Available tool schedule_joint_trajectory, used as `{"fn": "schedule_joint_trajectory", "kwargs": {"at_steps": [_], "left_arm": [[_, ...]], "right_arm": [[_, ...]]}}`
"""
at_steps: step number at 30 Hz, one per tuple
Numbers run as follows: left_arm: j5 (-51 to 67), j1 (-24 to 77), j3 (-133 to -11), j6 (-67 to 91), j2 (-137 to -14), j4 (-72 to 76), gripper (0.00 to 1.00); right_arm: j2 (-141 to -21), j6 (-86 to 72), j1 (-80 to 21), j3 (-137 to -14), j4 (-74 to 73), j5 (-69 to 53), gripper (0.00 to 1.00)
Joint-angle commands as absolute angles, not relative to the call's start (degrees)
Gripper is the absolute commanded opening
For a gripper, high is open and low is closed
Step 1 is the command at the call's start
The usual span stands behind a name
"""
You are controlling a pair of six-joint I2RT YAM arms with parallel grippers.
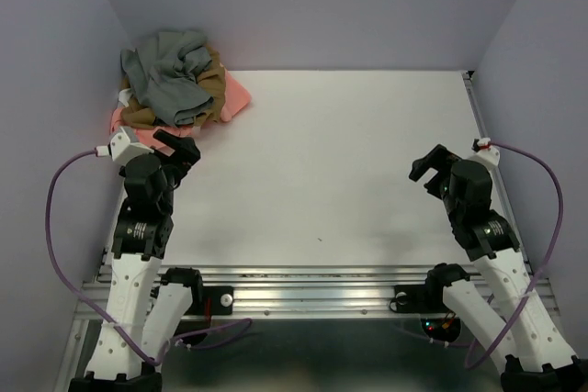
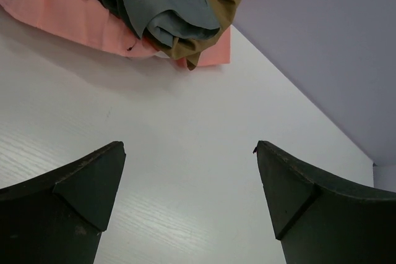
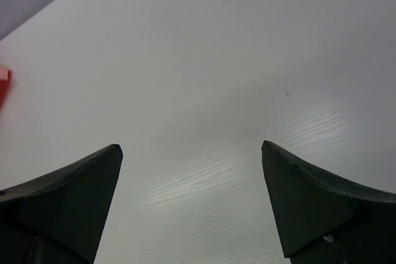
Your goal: Fold and stack the skirts
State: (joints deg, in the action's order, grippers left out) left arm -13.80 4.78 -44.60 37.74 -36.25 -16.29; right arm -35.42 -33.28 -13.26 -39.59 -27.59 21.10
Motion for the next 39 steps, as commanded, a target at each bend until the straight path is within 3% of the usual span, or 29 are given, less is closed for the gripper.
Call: {"fn": "schedule_joint_trajectory", "kwargs": {"at_steps": [1, 13, 20, 27, 39], "left_arm": [[-10.5, 4.7, -48.3, 34.3, -38.0, -14.8, 0.99], [-4.4, 5.2, -59.0, 28.5, -52.0, -9.1, 0.99], [-0.8, 8.1, -76.6, 11.4, -72.3, -11.2, 0.99], [-4.3, 8.0, -91.7, 2.1, -86.7, -18.1, 0.99], [-12.2, 8.1, -102.3, -3.5, -104.7, -23.6, 0.99]], "right_arm": [[-34.5, -30.9, -13.5, -42.5, -27.7, 20.0, 1.00], [-41.0, -31.2, -13.5, -44.1, -27.5, 18.6, 1.00], [-42.2, -31.3, -13.5, -44.3, -25.9, 17.5, 1.00], [-43.5, -32.0, -13.5, -43.9, -25.7, 18.2, 1.00], [-45.7, -31.2, -13.5, -43.6, -25.7, 19.0, 1.00]]}}
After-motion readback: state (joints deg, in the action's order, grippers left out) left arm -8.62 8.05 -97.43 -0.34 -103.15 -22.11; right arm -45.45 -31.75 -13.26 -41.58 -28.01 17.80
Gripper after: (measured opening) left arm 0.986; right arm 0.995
